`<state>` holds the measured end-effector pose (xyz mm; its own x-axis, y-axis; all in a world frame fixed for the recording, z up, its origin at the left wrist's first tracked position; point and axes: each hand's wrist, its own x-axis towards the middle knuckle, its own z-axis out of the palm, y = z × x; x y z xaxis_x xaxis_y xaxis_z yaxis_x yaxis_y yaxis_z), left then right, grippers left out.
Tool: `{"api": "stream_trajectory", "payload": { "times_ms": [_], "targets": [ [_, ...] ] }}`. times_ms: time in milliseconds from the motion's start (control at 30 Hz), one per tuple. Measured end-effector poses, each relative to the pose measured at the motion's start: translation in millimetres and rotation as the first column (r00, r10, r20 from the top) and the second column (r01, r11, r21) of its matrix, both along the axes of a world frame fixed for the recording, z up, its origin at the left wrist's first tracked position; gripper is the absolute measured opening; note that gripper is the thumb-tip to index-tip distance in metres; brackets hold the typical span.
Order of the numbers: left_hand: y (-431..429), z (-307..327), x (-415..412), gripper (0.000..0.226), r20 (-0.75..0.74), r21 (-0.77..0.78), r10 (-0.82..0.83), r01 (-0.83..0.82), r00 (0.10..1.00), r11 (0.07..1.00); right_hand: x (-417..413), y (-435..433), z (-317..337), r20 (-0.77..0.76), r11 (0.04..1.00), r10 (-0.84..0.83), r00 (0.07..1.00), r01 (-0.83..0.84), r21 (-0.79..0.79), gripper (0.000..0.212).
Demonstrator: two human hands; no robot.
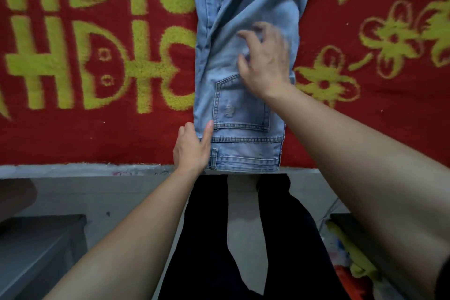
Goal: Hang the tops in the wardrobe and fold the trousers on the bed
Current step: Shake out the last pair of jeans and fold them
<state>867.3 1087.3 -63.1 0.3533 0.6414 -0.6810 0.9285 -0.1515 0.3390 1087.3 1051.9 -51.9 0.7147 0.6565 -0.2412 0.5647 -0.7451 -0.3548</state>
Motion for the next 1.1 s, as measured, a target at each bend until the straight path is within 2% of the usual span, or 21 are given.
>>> {"api": "stream_trajectory", "payload": {
  "times_ms": [33, 100, 133, 300, 467, 567, 633, 733, 833, 900, 967, 1000, 1100],
  "targets": [
    [0, -1, 2, 0.047, 0.000, 0.022, -0.026, 0.026, 1.000, 0.999, 0, -9, -6, 0.065, 0.995, 0.038, 0.997, -0.032, -0.099, 0.055],
    [-1, -4, 2, 0.044, -0.002, 0.024, -0.067, 0.067, 0.998, 0.998, -2, -26, -18, 0.025, 0.957, 0.101, 0.995, -0.090, -0.274, 0.065],
    [-2, -5, 2, 0.045, 0.002, -0.001, -0.063, 0.063, 0.998, 0.998, -1, -32, -24, -0.005, 0.944, 0.118, 0.993, -0.114, -0.309, 0.067],
    [-10, -3, -5, 0.047, -0.078, -0.034, -0.050, 0.048, 0.996, 0.998, -4, -48, -28, -0.008, 0.963, 0.150, 0.989, -0.148, -0.226, 0.067],
    [-13, 1, -4, 0.049, -0.167, -0.075, -0.070, 0.059, 0.983, 0.995, -5, -58, -17, -0.065, 0.942, 0.185, 0.981, -0.195, -0.272, 0.066],
    [5, 4, 6, 0.049, -0.168, 0.001, -0.169, 0.171, 0.971, 0.985, 9, -49, -5, -0.094, 0.941, 0.182, 0.979, -0.201, -0.271, 0.059],
    [17, 7, 20, 0.054, -0.088, 0.076, -0.132, 0.139, 0.987, 0.987, 17, -44, -1, -0.097, 0.952, 0.154, 0.983, -0.174, -0.253, 0.053],
    [48, 9, 62, 0.063, 0.044, 0.164, -0.117, 0.108, 0.992, 0.980, 34, -28, 2, -0.129, 0.967, 0.035, 0.991, -0.066, -0.247, 0.052],
    [84, 8, 112, 0.073, 0.137, 0.250, -0.244, 0.205, 0.960, 0.946, 58, -9, 4, -0.254, 0.976, -0.145, 0.956, 0.096, -0.197, 0.053],
    [104, 8, 143, 0.079, 0.146, 0.256, -0.332, 0.289, 0.932, 0.923, 77, 2, 0, -0.323, 0.958, -0.284, 0.903, 0.252, -0.139, 0.050],
    [121, 6, 171, 0.084, 0.140, 0.237, -0.418, 0.379, 0.898, 0.894, 95, 15, -6, -0.404, 0.888, -0.426, 0.810, 0.460, -0.014, 0.047],
    [129, 5, 185, 0.087, 0.138, 0.226, -0.459, 0.423, 0.878, 0.877, 105, 22, -10, -0.467, 0.820, -0.480, 0.743, 0.569, 0.061, 0.044],
    [147, -4, 224, 0.096, 0.083, 0.152, -0.523, 0.508, 0.848, 0.848, 141, 41, -18, -0.599, 0.634, -0.525, 0.605, 0.747, 0.200, 0.039]
  ]
}}
